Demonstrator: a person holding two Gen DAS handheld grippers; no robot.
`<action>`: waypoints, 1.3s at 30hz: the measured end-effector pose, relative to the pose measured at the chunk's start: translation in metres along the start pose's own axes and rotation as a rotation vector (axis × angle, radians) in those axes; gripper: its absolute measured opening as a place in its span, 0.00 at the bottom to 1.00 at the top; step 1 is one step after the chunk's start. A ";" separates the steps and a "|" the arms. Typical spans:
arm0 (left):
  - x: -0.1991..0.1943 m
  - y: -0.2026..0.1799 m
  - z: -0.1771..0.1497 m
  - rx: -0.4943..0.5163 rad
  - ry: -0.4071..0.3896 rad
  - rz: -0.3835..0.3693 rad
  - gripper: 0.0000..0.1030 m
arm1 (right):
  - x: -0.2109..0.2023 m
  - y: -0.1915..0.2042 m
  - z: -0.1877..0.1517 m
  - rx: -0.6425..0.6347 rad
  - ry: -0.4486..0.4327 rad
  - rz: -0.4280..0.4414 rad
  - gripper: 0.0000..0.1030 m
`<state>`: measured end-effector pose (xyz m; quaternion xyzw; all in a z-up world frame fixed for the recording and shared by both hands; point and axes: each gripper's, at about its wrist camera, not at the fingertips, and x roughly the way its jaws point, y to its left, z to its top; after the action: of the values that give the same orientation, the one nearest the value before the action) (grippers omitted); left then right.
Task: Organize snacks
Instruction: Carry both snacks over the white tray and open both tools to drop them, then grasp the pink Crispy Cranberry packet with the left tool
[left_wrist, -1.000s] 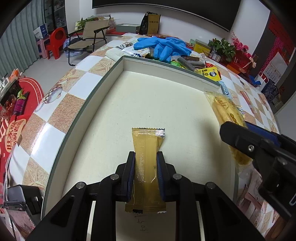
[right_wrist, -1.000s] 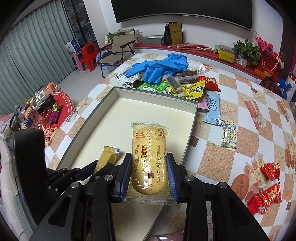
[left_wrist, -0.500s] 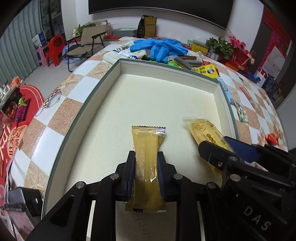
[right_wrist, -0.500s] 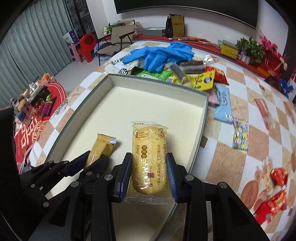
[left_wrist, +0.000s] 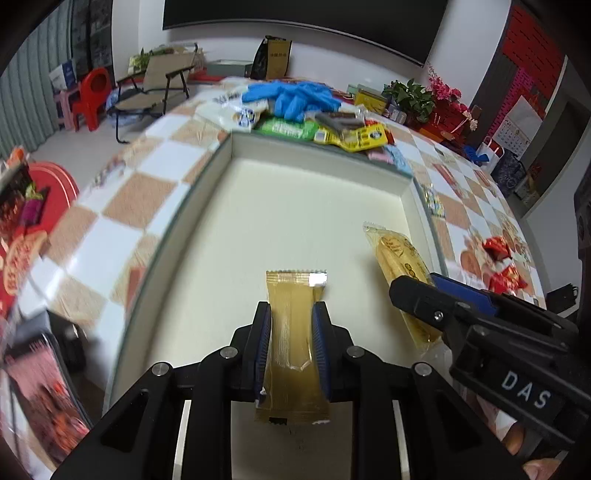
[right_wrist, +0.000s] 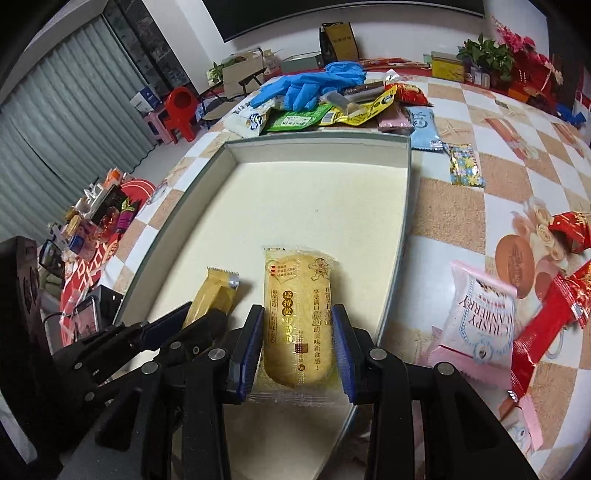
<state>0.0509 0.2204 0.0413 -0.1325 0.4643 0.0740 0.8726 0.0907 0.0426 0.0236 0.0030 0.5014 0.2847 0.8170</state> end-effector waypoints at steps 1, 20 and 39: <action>-0.002 -0.003 0.007 0.009 -0.006 0.003 0.25 | -0.002 0.000 0.005 0.003 -0.008 0.001 0.37; -0.015 -0.014 0.023 0.050 -0.043 -0.026 0.70 | -0.017 -0.039 0.080 0.249 -0.043 0.212 0.91; 0.003 -0.223 -0.092 0.487 0.115 -0.189 0.77 | -0.121 -0.174 -0.148 0.206 -0.072 -0.351 1.00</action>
<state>0.0364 -0.0203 0.0256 0.0346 0.5029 -0.1292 0.8540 0.0089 -0.2017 -0.0015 0.0092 0.4911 0.0851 0.8669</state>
